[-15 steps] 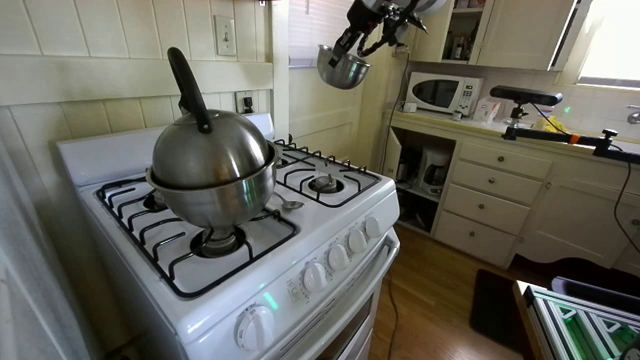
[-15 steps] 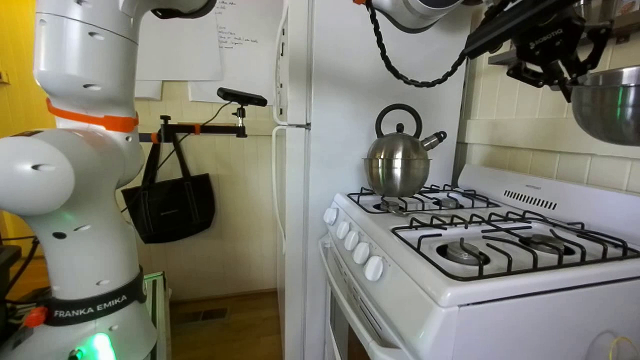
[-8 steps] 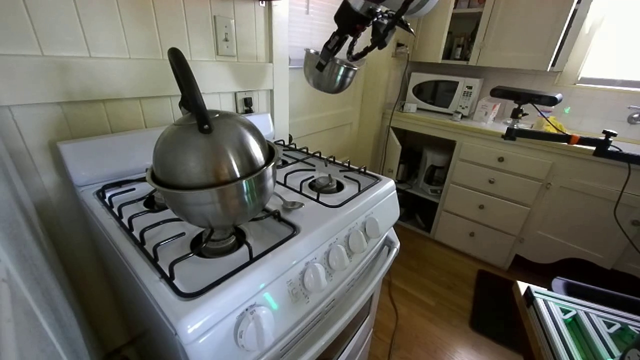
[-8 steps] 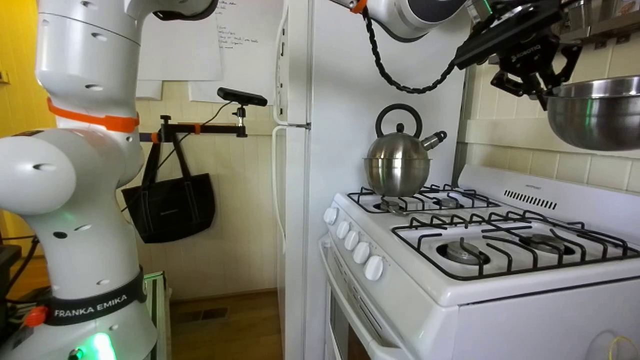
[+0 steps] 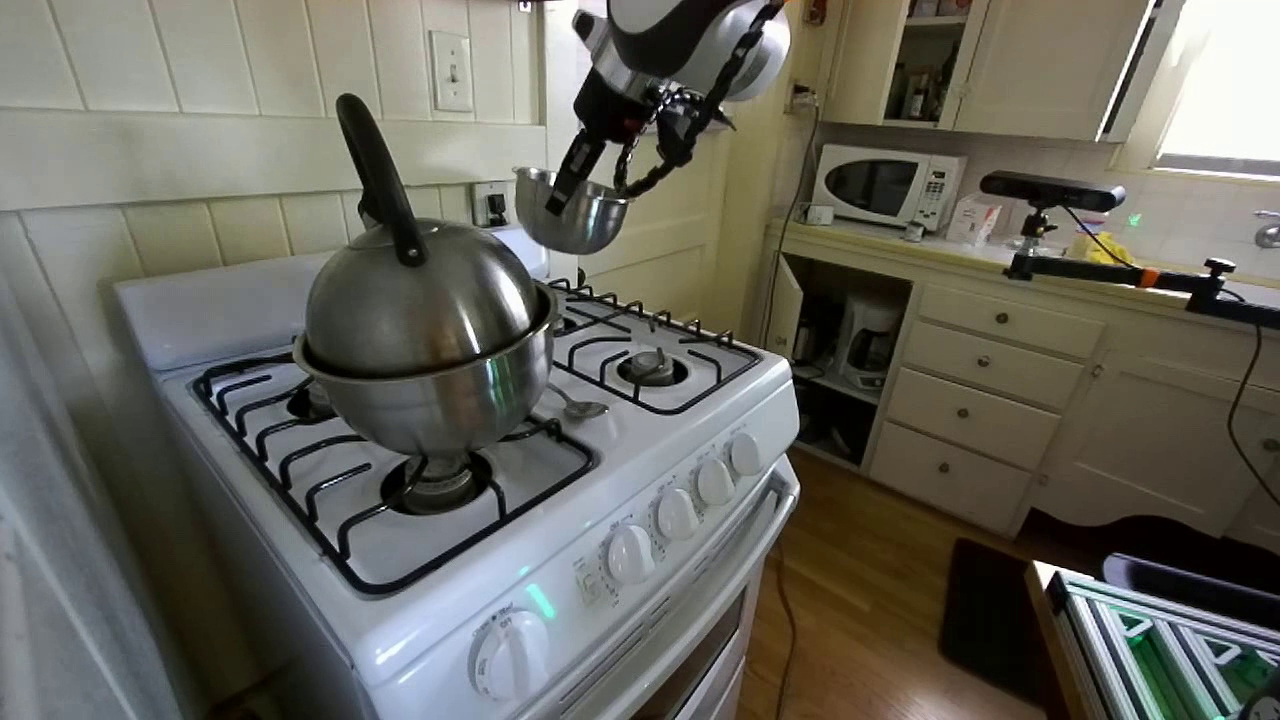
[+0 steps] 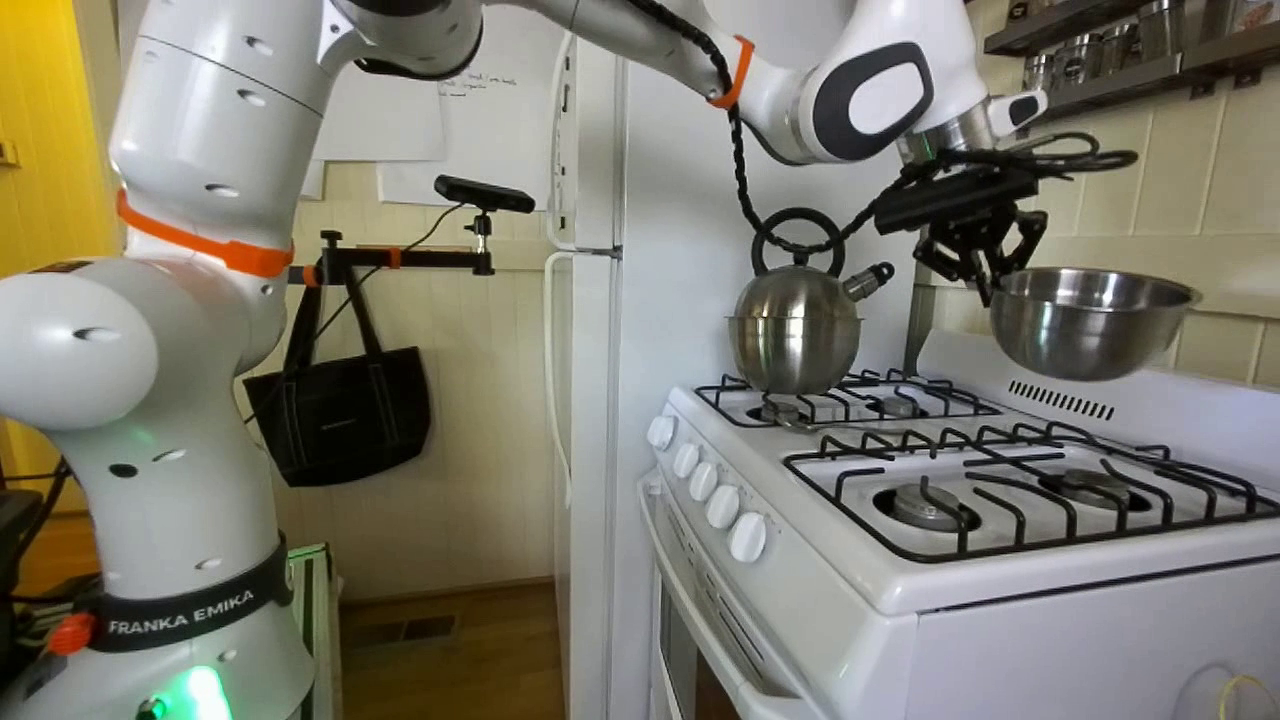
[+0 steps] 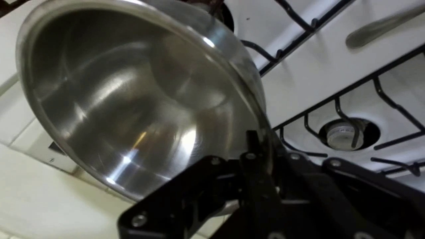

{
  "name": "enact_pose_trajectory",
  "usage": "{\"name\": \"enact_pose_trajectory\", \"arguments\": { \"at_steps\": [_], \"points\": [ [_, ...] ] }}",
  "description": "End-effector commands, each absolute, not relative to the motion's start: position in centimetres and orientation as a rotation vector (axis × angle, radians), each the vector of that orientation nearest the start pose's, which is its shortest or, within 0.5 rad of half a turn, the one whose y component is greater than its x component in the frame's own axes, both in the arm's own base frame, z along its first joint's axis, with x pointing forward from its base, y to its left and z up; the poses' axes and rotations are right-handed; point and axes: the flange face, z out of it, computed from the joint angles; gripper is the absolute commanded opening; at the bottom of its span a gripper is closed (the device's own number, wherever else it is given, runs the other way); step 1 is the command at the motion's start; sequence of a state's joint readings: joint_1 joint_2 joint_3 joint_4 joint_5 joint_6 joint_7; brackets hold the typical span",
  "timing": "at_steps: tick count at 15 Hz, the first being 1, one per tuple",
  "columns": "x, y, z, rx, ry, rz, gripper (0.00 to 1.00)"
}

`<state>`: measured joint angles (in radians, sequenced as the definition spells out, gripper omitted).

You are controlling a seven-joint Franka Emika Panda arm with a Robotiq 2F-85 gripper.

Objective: Move the silver bowl forward, then place the spoon inside it

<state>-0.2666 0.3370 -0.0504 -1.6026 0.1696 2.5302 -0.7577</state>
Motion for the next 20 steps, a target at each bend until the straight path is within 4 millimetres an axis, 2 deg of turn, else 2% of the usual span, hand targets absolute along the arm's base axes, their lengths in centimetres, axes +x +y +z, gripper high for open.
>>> {"name": "enact_pose_trajectory", "arguments": {
  "at_steps": [1,3,6,8,12,13,14,15,16,20],
  "points": [
    [68.7,-22.4,47.2,-3.180,-0.629,-0.827,0.02],
    [69.3,-23.2,46.1,-3.252,-0.644,-0.764,0.02],
    [70.5,-23.8,45.6,-3.311,-0.793,-0.689,0.02],
    [71.7,-23.9,45.6,-3.332,-0.862,-0.706,0.02],
    [74.0,-23.1,46.3,-3.296,-0.885,-0.808,0.02],
    [74.1,-22.8,46.6,-3.267,-0.885,-0.838,0.02],
    [73.0,-23.0,46.0,-3.298,-0.852,-0.801,0.09],
    [73.5,-22.6,46.1,-3.289,-0.859,-0.819,0.09],
    [73.7,-22.4,46.1,-3.283,-0.864,-0.828,0.02],
    [74.0,-21.4,45.2,-3.255,-0.875,-0.786,0.02]
  ]
}}
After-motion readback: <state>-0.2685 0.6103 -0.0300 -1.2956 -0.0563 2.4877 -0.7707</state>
